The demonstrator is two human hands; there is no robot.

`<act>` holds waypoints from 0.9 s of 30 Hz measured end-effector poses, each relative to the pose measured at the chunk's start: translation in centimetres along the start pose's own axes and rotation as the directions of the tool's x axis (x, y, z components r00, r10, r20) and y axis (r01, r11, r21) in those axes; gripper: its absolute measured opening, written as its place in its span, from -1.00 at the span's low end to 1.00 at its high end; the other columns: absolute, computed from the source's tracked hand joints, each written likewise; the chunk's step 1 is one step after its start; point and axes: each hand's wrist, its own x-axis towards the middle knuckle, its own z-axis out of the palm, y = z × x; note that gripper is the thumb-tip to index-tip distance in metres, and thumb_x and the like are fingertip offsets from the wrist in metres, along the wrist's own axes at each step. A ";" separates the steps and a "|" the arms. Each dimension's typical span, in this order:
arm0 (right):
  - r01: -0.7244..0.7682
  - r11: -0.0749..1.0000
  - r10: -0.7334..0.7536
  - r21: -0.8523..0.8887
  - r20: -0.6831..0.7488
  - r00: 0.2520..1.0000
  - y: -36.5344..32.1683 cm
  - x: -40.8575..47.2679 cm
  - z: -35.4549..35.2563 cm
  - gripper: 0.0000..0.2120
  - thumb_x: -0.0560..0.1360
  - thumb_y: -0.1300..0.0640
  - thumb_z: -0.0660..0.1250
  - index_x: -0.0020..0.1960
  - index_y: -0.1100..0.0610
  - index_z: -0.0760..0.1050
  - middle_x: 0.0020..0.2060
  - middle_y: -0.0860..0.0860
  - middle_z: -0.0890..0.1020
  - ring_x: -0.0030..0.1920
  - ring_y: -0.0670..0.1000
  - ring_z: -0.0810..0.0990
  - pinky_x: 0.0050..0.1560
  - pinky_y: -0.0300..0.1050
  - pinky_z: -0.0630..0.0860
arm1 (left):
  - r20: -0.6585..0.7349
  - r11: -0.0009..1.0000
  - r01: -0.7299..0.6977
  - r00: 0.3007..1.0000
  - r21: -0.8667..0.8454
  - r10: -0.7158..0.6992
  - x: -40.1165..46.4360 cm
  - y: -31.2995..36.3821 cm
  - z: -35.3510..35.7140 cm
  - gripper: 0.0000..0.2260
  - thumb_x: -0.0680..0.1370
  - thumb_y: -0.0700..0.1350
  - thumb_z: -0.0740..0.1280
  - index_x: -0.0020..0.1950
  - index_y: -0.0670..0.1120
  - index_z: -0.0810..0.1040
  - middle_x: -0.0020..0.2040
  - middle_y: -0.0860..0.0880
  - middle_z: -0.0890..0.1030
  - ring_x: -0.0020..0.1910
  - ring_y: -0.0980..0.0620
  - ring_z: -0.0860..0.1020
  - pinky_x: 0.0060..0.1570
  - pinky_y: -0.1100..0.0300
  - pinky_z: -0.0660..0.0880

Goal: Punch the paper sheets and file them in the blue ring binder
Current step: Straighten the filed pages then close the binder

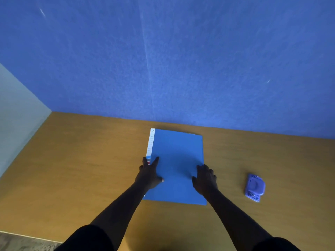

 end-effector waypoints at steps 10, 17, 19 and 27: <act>0.033 0.989 -0.026 -0.145 0.047 0.999 2.2 -0.2 -0.3 -0.35 0.60 -0.11 0.14 0.57 0.14 0.01 0.55 0.13 0.06 0.45 0.21 0.21 0.37 0.16 0.22 | -0.024 0.999 -0.020 0.999 0.042 0.021 -0.2 1.7 1.0 -0.13 0.47 0.14 0.43 0.59 0.13 -0.08 0.58 -0.20 -0.19 0.51 -0.26 0.17 0.32 -0.06 0.39; -0.022 0.994 0.025 -0.107 0.030 0.999 1.6 -1.5 -0.4 -0.36 0.61 -0.11 0.12 0.57 0.13 0.00 0.54 0.14 0.09 0.43 0.20 0.27 0.35 0.16 0.24 | -0.017 0.997 -0.049 0.999 0.063 0.050 -0.7 0.7 0.9 -0.10 0.48 0.18 0.40 0.60 0.09 -0.15 0.58 -0.21 -0.24 0.56 -0.26 0.02 0.38 -0.10 0.31; -0.040 0.995 0.043 -0.088 0.025 0.999 1.3 -1.8 -0.5 -0.36 0.61 -0.10 0.12 0.57 0.12 -0.01 0.54 0.15 0.11 0.41 0.20 0.30 0.33 0.16 0.26 | -0.008 0.996 -0.057 0.998 0.070 0.058 -0.9 0.4 0.8 -0.10 0.48 0.18 0.40 0.60 0.08 -0.15 0.58 -0.20 -0.24 0.56 -0.25 0.02 0.39 -0.10 0.29; -0.122 0.993 0.122 -0.003 -0.011 0.992 0.5 -2.9 -0.8 -0.35 0.61 -0.12 0.10 0.58 0.09 -0.04 0.49 0.13 0.19 0.36 0.21 0.35 0.29 0.19 0.30 | 0.022 0.993 -0.108 0.994 0.045 0.107 -0.9 -0.5 0.4 -0.12 0.51 0.17 0.37 0.60 0.05 -0.16 0.58 -0.22 -0.22 0.55 -0.26 0.05 0.41 -0.08 0.26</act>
